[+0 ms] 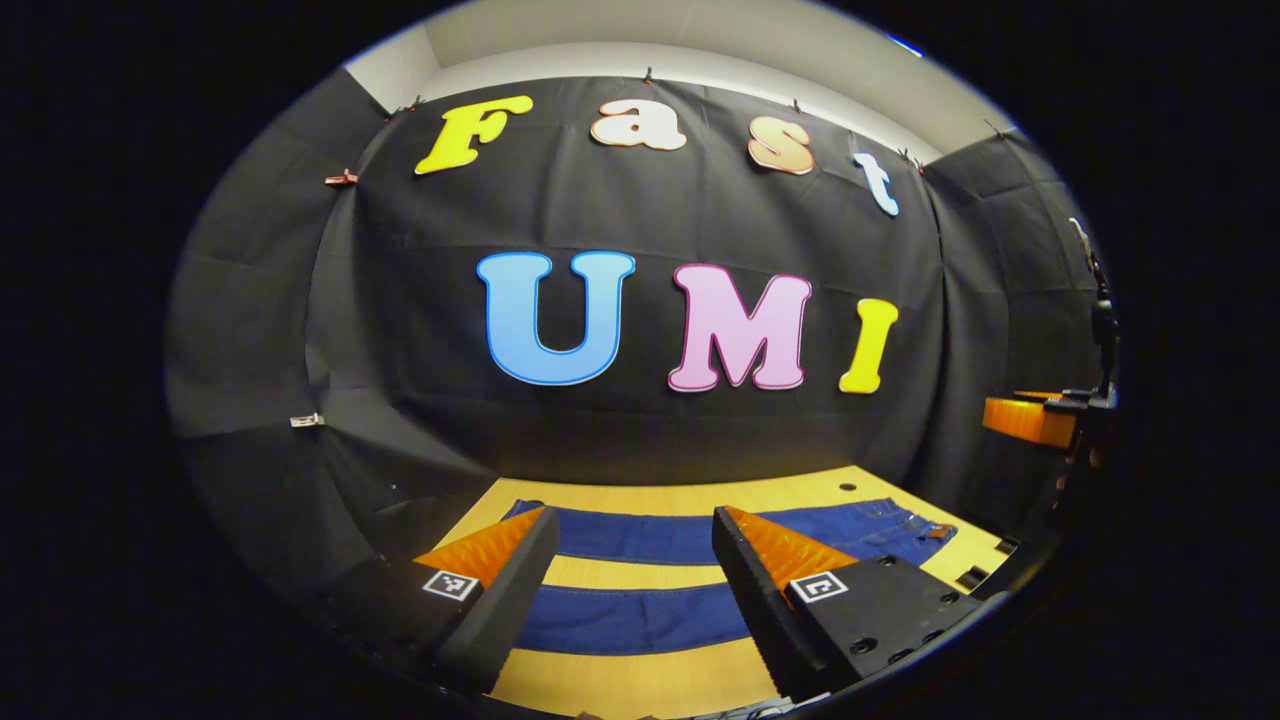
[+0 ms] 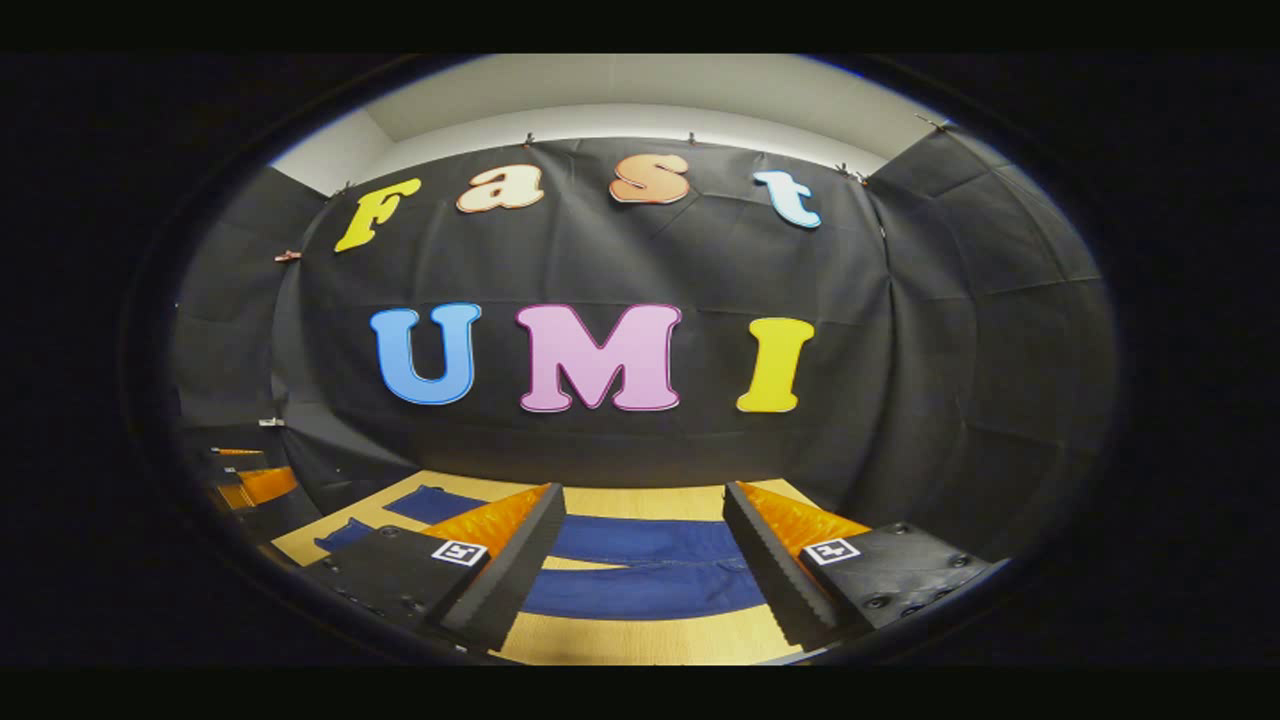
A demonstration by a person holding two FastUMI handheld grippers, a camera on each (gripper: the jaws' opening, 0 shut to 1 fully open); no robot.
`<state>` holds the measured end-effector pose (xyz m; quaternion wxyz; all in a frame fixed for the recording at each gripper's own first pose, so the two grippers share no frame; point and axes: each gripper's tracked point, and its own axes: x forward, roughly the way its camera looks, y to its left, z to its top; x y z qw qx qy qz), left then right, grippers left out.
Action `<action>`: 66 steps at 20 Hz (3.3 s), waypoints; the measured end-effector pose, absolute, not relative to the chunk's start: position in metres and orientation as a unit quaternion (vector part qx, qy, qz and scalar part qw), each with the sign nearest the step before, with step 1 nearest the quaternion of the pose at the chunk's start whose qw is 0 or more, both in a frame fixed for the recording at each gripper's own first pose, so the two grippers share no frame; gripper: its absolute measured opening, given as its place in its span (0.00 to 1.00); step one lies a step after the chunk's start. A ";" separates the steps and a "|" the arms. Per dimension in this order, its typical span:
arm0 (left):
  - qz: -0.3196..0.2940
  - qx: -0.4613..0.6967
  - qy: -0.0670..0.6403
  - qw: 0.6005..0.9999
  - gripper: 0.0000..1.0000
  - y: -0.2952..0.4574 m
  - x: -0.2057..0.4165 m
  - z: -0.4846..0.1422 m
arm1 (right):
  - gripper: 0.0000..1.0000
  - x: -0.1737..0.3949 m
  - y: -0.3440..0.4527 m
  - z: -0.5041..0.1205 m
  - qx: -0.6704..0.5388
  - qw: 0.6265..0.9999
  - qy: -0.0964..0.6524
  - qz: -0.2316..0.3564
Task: Grasp the waist and the cuffs of the jeans and fold them to make the two legs overlap; first hold the waist and fold one-third of the jeans toward the cuffs, then hold the cuffs and fold the remaining one-third in the same direction to finish folding.
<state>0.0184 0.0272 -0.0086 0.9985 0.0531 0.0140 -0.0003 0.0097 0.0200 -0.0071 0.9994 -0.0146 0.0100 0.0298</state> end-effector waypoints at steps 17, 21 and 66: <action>-0.055 0.472 0.314 0.822 0.98 0.267 0.058 -0.270 | 0.95 0.014 -0.011 -0.049 -0.051 0.996 0.070 -0.021; -0.085 0.528 0.346 0.771 0.98 0.300 0.073 -0.294 | 0.98 0.006 -0.021 -0.054 -0.061 0.994 0.087 -0.037; -0.130 0.547 0.462 0.686 0.06 0.290 0.127 -0.337 | 0.92 0.163 -0.300 -0.367 -0.655 0.645 0.275 0.282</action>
